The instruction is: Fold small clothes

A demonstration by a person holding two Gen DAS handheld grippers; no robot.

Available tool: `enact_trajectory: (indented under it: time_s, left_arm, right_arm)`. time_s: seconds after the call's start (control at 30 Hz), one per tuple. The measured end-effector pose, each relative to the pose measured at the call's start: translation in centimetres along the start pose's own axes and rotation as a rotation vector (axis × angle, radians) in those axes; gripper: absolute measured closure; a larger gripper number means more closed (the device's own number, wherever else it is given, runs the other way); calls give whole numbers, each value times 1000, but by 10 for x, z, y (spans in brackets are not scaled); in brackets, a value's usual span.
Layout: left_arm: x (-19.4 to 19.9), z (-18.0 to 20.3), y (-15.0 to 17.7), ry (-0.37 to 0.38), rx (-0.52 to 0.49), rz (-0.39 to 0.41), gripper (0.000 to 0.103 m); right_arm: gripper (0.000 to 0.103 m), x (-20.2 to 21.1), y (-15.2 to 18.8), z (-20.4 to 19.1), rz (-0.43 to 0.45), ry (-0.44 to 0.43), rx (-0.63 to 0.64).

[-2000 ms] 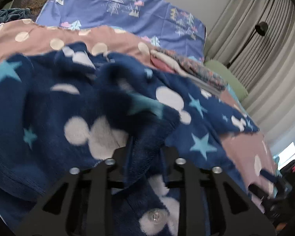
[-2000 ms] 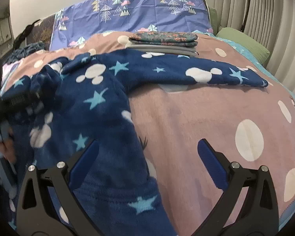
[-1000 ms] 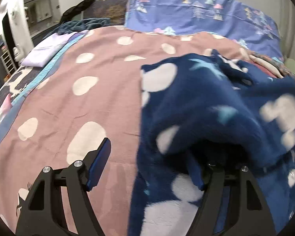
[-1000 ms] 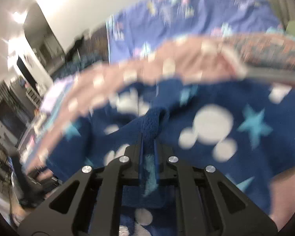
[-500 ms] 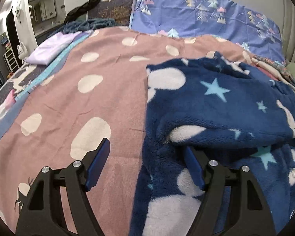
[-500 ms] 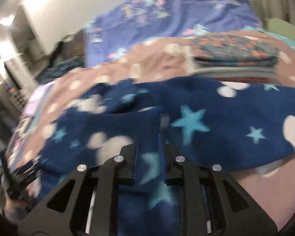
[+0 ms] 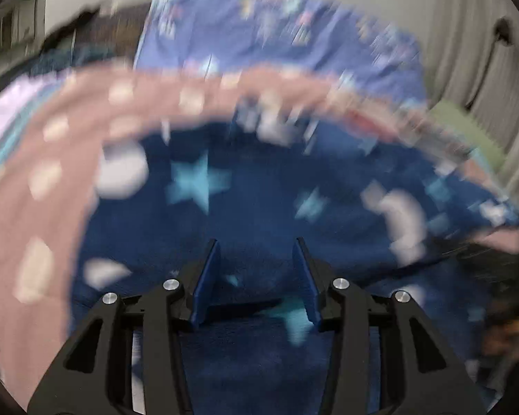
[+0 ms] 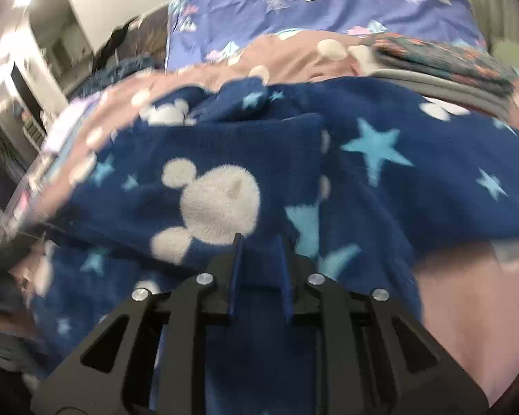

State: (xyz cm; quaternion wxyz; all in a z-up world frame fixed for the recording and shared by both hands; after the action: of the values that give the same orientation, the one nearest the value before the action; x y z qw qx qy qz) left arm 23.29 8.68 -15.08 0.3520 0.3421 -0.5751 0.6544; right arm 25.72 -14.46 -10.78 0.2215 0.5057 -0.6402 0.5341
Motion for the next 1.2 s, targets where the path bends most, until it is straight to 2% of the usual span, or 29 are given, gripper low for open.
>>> enact_trajectory:
  time_s: [0.03,0.07,0.17,0.2,0.27,0.4,0.47,0.6,0.63,0.7,0.73,0.77,0.83,0.87,0.9,0.97,1.0,1.1,1.2]
  left_arm:
    - [-8,-1,3,5,1,3,56]
    - [-2,-2,1,21,9,16,55]
    - [4,-2,1,37,17,19,55]
    - [4,-3,1,37,18,20,55]
    - [2,-1,1,21,10,19,55]
    - [-1,0,1,8,4,21,54]
    - [-4,-1,1,10,5,21,54]
    - [-4,-2,1,11,6,22,54]
    - [-4,-1,1,12,7,22,54]
    - [-4,-2,1,20,11,23,54]
    - [-3,-3,1,23,13,23,54]
    - [-3,-3,1,27,15,24,54]
    - [-3,-4,1,31,18,24,54]
    - [-3,-4,1,30,17,24,54]
    - [-3,-4,0,27,16,24,54]
    - [-2,-4,1,17,10,24,54]
    - [-3,-3,1,16,9,25,54]
    - [-2,-6,1,31,18,28,54]
    - [-1,-8,1,43,24,31,54]
  right_arm:
    - [65,15,0,9,25,-16,-34]
    - [57,28,-2,21,54,-11,-59]
    - [56,79,-1,80,183,68,-160]
    - [55,96,0,111,218,105,-225]
    - [54,128,10,183,270,155,-427]
    - [48,164,46,282,354,133,-779]
    - [48,170,57,311,366,156,-856]
    - [46,163,48,346,430,100,-923]
    - [50,162,43,351,444,106,-933]
    - [70,158,36,362,455,143,-973]
    - [88,155,32,366,439,139,-997]
    - [91,153,30,369,428,112,-1012]
    - [91,151,13,351,459,-12,-990]
    - [91,157,-3,323,483,-65,-885]
    - [92,158,-18,294,482,-83,-782]
    - [92,157,-47,216,465,-138,-552]
    - [92,153,-57,177,450,-192,-460]
    - [92,130,-71,74,385,-309,-237]
    - [92,86,-65,-5,295,-308,-56]
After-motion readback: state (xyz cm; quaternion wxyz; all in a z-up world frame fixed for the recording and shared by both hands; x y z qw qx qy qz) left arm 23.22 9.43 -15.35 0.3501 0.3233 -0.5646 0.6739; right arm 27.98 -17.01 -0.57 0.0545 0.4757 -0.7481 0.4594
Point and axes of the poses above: each gripper's, at about its wrist camera, not at the fingertips, and x roughly against the way its jaws point, z to its right, y to its underside, the point moved 6 cm from there along -x, roughly the way its jaws point, and after that the axes turned 9 degrees about -z, right-handed, at the moved point
